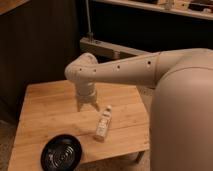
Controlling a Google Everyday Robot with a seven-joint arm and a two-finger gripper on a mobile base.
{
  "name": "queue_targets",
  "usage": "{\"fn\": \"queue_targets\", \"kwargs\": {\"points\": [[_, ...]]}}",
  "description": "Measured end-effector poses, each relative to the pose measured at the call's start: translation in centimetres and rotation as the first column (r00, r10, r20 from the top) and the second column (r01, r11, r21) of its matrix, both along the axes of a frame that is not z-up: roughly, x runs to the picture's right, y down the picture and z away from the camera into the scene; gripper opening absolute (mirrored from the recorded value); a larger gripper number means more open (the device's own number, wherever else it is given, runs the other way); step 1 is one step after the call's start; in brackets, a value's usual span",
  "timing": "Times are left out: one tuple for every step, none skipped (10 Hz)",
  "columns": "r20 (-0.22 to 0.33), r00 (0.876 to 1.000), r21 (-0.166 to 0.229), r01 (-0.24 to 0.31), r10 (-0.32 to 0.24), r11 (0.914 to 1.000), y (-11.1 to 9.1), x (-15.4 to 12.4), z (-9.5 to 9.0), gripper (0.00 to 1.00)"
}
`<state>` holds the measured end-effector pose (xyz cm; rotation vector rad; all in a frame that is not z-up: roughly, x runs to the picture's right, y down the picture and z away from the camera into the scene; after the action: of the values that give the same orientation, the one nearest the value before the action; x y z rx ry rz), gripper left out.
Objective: Place the bottle in the ceramic bowl
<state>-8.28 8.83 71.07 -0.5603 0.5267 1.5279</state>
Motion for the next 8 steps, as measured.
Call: {"fn": "queue_targets", "kwargs": {"points": [[-0.016,1.000,0.000,-0.022,0.022,0.9998,-0.1,0.6,0.1,0.65],[-0.028,0.999,0.002,-0.038,0.038,0.9993,-0.1,1.1,0.1,0.65],[-0.042,0.998,0.005,-0.055,0.055,0.9985,-0.2,1.6,0.2,0.65],[-0.062,0.995,0.009,-0.074,0.075,0.9972,-0.2,2.3,0.2,0.65],[-0.077,0.993,0.012,-0.087,0.087,0.9962,-0.1,2.6,0.1,0.65],[-0.089,0.991,0.017,-0.096,0.097,0.9952,-0.1,2.9,0.0,0.65],[-0.101,0.989,0.028,-0.108,0.110,0.9938,0.1,3.4,-0.2,0.65],[-0.100,0.988,0.062,-0.110,0.116,0.9920,0.2,3.7,-0.3,0.65]]}}
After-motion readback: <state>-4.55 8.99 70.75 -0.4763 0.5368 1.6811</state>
